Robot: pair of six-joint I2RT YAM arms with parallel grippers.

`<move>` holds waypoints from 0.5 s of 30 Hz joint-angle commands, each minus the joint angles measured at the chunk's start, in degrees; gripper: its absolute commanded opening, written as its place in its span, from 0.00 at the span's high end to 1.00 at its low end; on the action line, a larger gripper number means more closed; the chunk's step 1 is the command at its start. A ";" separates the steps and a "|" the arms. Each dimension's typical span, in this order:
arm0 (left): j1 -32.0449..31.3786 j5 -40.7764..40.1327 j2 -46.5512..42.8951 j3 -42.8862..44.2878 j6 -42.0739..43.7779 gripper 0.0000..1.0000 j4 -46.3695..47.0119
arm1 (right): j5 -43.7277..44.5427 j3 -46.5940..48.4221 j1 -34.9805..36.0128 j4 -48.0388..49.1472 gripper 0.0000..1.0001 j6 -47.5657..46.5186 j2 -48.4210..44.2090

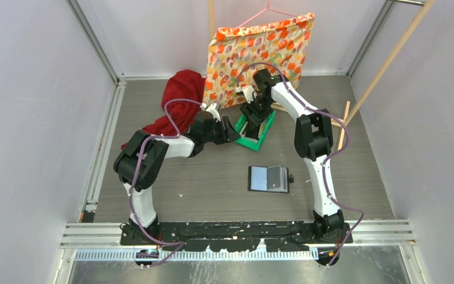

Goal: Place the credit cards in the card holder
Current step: Pick up the credit card from the storage box.

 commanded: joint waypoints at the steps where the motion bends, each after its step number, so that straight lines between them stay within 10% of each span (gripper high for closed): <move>1: -0.52 1.53 0.43 2.69 1.28 0.49 0.03 | -2.02 -1.01 0.40 -1.22 0.32 -0.92 -0.59; 15: -0.63 1.81 1.67 3.80 2.07 0.49 -1.40 | -11.17 -1.19 0.83 -5.67 0.33 -2.59 -1.32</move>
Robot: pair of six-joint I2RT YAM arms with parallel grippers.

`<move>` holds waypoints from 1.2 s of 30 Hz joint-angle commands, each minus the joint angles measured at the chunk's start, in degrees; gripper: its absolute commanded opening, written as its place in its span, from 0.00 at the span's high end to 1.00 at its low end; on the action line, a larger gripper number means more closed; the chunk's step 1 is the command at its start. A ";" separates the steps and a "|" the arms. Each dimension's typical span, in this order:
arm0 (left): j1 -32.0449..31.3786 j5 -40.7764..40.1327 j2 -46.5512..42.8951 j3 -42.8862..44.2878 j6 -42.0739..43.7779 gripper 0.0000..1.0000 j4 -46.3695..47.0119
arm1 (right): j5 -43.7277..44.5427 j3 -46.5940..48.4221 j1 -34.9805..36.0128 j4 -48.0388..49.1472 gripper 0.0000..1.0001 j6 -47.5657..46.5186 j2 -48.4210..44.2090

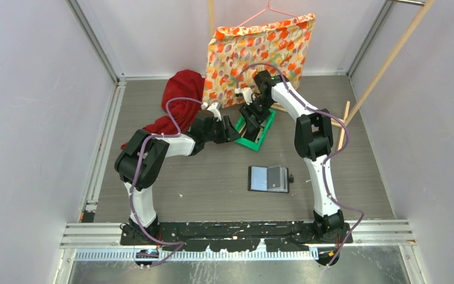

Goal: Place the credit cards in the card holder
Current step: Pick up the credit card from the storage box.

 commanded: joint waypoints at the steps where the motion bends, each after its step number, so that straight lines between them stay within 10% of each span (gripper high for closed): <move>1: -0.61 1.39 0.74 1.92 1.18 0.49 0.65 | -6.68 -0.91 0.63 -4.02 0.34 -1.00 -1.62; 36: 1.70 6.58 -13.70 -6.76 8.24 0.48 7.55 | -10.19 -0.40 -0.31 -3.82 0.36 2.42 -1.18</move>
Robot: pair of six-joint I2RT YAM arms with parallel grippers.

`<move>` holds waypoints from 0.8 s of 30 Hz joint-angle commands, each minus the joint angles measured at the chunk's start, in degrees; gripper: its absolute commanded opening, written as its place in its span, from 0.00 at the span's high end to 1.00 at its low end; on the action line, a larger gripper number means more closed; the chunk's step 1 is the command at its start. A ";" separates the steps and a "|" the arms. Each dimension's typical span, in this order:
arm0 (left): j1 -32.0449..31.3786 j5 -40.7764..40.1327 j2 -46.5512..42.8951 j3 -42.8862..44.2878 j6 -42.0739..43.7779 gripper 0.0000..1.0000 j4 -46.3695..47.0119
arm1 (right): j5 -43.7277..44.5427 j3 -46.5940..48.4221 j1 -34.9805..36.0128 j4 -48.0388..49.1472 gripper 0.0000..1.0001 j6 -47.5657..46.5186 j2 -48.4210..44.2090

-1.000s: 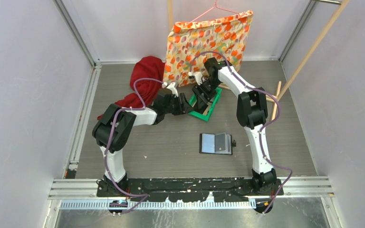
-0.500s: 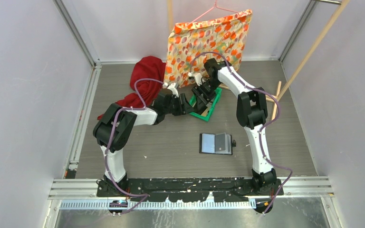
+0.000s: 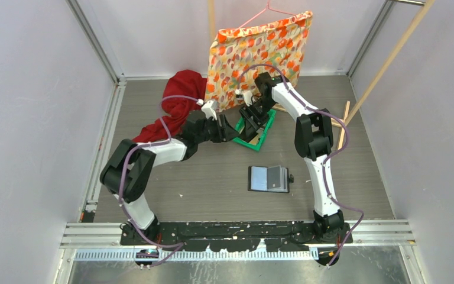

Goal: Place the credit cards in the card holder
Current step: Pick up the credit card from the storage box.

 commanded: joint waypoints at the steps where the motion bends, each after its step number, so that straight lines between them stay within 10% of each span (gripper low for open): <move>1: 1.04 4.98 -6.40 -0.32 8.63 0.48 1.91 | -2.07 0.34 -0.10 -0.08 0.36 0.61 -1.13; 8: 5.20 10.96 -4.23 2.06 -9.67 0.55 0.36 | -2.55 0.70 -0.14 -0.35 0.37 0.70 -0.61; 24: -2.78 -10.99 -2.27 1.43 -24.76 0.53 -3.18 | -3.42 0.96 -0.12 -0.41 0.38 1.14 -0.43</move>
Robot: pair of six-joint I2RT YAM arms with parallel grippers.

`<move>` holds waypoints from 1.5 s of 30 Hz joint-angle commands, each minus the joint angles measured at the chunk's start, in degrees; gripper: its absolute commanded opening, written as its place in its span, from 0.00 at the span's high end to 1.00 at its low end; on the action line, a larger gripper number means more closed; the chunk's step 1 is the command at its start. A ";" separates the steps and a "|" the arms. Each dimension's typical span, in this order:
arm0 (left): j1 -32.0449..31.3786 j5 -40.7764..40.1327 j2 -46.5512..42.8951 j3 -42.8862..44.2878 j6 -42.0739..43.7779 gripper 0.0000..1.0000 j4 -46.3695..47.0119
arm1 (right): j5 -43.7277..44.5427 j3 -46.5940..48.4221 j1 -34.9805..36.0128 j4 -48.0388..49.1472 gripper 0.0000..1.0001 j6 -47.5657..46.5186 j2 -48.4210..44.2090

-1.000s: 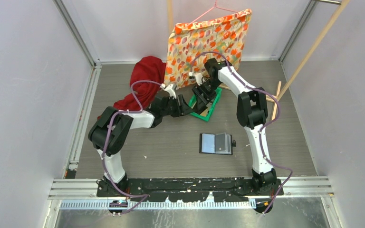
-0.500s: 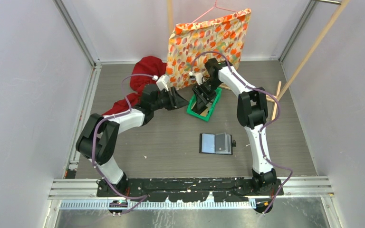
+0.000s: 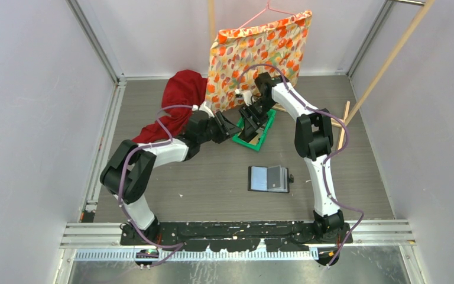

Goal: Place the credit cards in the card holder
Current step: Pick up the credit card from the storage box.

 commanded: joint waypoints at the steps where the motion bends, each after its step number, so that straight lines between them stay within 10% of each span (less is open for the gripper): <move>1: -2.32 -9.19 0.42 1.06 -4.42 0.53 -2.99 | -1.53 0.96 -0.11 -0.33 0.38 0.71 -0.46; 36: -4.41 -10.71 10.11 1.73 -16.24 0.67 6.61 | -1.73 0.88 -0.04 -0.49 0.38 0.57 -0.49; 45: -5.21 -13.19 11.26 1.59 -17.69 0.89 8.55 | -1.90 0.88 -0.06 -0.50 0.39 0.62 -0.59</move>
